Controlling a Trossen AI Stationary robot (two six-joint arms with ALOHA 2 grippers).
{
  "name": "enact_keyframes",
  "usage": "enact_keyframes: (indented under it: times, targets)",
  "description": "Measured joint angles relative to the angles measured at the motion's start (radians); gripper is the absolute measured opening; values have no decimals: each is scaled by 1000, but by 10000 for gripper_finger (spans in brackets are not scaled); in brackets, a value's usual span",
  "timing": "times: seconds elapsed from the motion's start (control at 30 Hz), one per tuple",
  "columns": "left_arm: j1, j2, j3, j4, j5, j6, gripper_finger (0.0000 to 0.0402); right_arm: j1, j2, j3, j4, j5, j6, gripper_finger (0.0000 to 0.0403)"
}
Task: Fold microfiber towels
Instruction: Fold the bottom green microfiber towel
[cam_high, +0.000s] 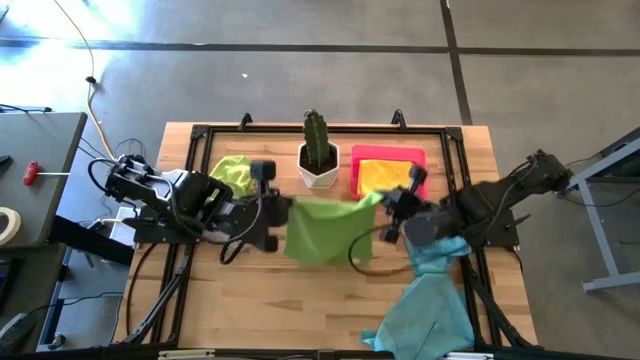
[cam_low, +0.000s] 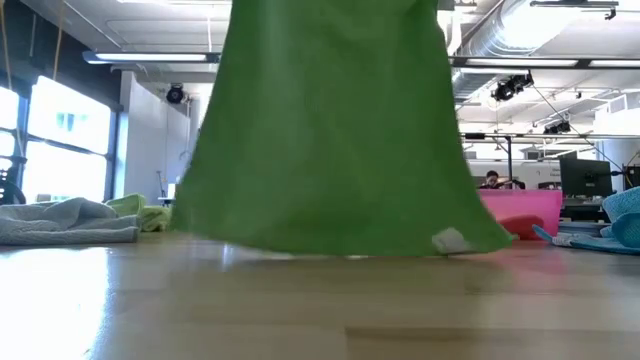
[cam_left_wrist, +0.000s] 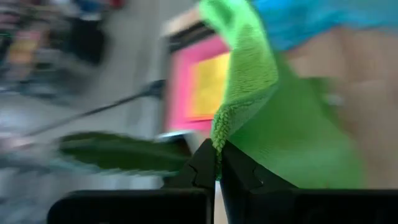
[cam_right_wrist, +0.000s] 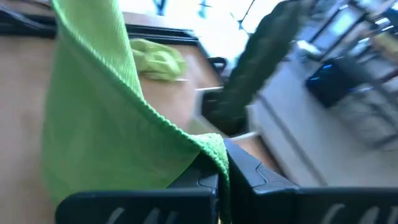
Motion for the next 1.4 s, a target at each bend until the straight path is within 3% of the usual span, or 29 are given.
enact_keyframes:
  times: [0.17,0.27,0.37,0.47,0.57,0.63,0.7,0.83,1.03,1.4]
  targets:
    - [60,0,0,0,-240,69,1,-126,-22,0,16,-12,-210,0]
    - [85,0,0,0,-250,33,1,-159,-22,0,17,-21,-322,0]
    - [90,0,0,-19,-126,-49,1,-157,-19,0,8,-72,-358,0]
    - [79,0,0,-58,117,-180,1,-128,-18,0,-3,-186,-287,0]
    - [53,2,0,-83,407,-355,1,-85,-14,0,-32,-423,-132,0]
    - [17,24,2,-83,499,-423,1,-54,8,1,-57,-588,1,0]
    - [-31,54,-1,-87,505,-449,1,-9,56,2,-89,-654,97,0]
    - [-115,149,1,-84,481,-509,1,74,181,1,-108,-687,181,0]
    - [-205,321,-1,-76,512,-555,1,155,333,0,6,-804,217,0]
    - [-318,454,-1,151,645,-631,1,195,410,0,135,-913,208,0]
